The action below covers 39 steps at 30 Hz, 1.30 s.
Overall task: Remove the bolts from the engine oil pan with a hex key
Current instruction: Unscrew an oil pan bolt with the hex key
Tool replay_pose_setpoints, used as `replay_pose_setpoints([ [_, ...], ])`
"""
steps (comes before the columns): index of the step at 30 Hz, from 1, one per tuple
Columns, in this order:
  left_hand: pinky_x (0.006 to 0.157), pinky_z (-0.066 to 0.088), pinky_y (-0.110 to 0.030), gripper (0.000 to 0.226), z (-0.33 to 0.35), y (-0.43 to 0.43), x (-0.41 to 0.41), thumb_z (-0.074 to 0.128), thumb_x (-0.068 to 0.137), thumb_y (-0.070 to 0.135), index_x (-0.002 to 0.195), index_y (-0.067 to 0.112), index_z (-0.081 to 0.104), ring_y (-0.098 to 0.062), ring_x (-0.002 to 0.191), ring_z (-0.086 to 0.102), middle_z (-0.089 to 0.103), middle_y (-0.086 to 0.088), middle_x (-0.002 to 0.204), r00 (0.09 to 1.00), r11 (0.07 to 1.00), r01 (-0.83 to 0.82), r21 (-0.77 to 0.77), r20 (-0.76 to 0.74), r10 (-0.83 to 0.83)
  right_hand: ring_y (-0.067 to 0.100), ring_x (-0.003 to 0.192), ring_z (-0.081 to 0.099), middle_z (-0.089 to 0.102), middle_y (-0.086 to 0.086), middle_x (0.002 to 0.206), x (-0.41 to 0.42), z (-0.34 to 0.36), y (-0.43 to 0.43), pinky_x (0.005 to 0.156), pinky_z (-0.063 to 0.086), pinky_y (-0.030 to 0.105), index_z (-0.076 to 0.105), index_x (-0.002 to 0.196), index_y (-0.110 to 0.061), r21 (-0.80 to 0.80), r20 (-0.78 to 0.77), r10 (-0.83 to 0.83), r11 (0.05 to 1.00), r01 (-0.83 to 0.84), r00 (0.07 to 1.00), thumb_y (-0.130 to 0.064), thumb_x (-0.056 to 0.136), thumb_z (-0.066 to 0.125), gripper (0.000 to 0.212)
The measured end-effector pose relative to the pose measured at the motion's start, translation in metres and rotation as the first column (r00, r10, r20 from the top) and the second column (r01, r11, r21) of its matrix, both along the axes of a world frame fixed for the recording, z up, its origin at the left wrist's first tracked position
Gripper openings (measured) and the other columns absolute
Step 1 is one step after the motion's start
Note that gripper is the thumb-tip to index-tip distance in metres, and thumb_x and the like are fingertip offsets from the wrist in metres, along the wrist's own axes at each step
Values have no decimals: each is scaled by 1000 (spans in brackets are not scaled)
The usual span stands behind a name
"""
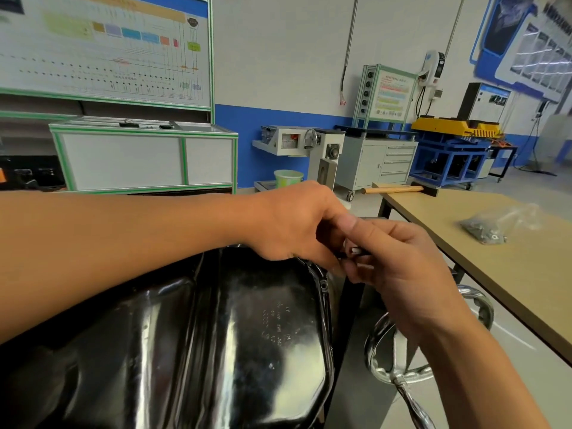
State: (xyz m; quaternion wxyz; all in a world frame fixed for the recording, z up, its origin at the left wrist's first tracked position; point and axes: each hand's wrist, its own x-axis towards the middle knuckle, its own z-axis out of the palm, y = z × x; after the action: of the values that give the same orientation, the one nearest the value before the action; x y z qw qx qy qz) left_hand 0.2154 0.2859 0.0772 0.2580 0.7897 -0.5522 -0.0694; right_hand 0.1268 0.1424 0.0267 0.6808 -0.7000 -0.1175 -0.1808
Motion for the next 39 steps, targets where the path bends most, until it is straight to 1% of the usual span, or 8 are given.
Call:
replay_pose_setpoints([
  [3, 60, 39, -12, 33, 0, 1, 3, 80, 80, 8, 70, 35, 63, -1, 59, 52, 59, 16, 62, 999, 1000, -21, -16, 30, 22, 22, 61, 63, 67, 7, 63, -3, 2, -4, 59, 52, 26, 75, 67, -17, -76, 77, -21, 997, 27, 997, -42, 74, 76, 26],
  [8, 69, 51, -35, 8, 2, 3, 7, 78, 82, 13, 87, 11, 72, -22, 73, 63, 70, -6, 78, 996, 998, -64, -18, 56, 65, 24, 68, 73, 74, 6, 71, -4, -3, -2, 62, 57, 24, 79, 88, -20, -114, 302, -119, 981, 160, 946, -27, 93, 65, 16],
  [15, 72, 43, -6, 20, 7, 12, 11, 72, 89, 13, 101, 29, 76, 5, 76, 63, 74, 18, 85, 999, 1000, -3, 7, -50, 3, 15, 64, 66, 70, 5, 69, 1, -13, -2, 57, 52, 23, 78, 87, -26, -10, 362, -174, 982, 191, 916, -43, 101, 48, 37],
  [18, 78, 43, -6, 24, 8, 10, 10, 71, 91, 15, 114, 20, 75, 7, 85, 63, 76, 18, 99, 1000, 999, 13, 30, -25, -12, 10, 50, 54, 62, 9, 56, 6, -16, 3, 49, 43, 19, 78, 70, -24, 138, 283, -232, 970, 200, 931, -58, 91, 50, 49],
  [21, 66, 40, -2, 21, 6, 5, 7, 71, 90, 14, 110, 12, 76, 11, 67, 60, 75, 17, 86, 1000, 999, 19, 27, -12, -18, 8, 44, 47, 58, -1, 49, 11, -17, 5, 46, 38, 19, 70, 53, -22, 280, 142, -212, 946, 167, 967, -72, 76, 57, 56],
  [25, 58, 38, 1, 11, 7, 4, 8, 74, 87, 12, 98, 13, 78, 12, 55, 57, 71, 18, 74, 1000, 999, 9, -32, 23, -8, 7, 45, 40, 44, -8, 49, 15, -21, 7, 45, 34, 18, 73, 64, -23, 428, 153, -123, 903, 47, 981, -82, 49, 76, 61],
  [33, 57, 38, -4, 13, 5, 5, 7, 83, 78, 15, 75, 23, 73, 6, 55, 55, 64, 19, 60, 998, 990, -21, -139, 49, 28, 13, 62, 56, 66, 4, 70, 20, -37, 7, 62, 45, 19, 74, 80, -12, 141, 516, -389, 917, 373, 763, -13, 78, 84, 10],
  [39, 52, 35, 1, 11, 4, 8, 9, 81, 81, 9, 90, 4, 76, 10, 48, 53, 64, 18, 62, 1000, 989, -17, -144, -19, 15, 12, 68, 60, 67, 6, 74, 19, -40, 11, 66, 44, 15, 73, 78, -6, 49, 573, -379, 901, 431, 727, -11, 87, 72, 10],
])
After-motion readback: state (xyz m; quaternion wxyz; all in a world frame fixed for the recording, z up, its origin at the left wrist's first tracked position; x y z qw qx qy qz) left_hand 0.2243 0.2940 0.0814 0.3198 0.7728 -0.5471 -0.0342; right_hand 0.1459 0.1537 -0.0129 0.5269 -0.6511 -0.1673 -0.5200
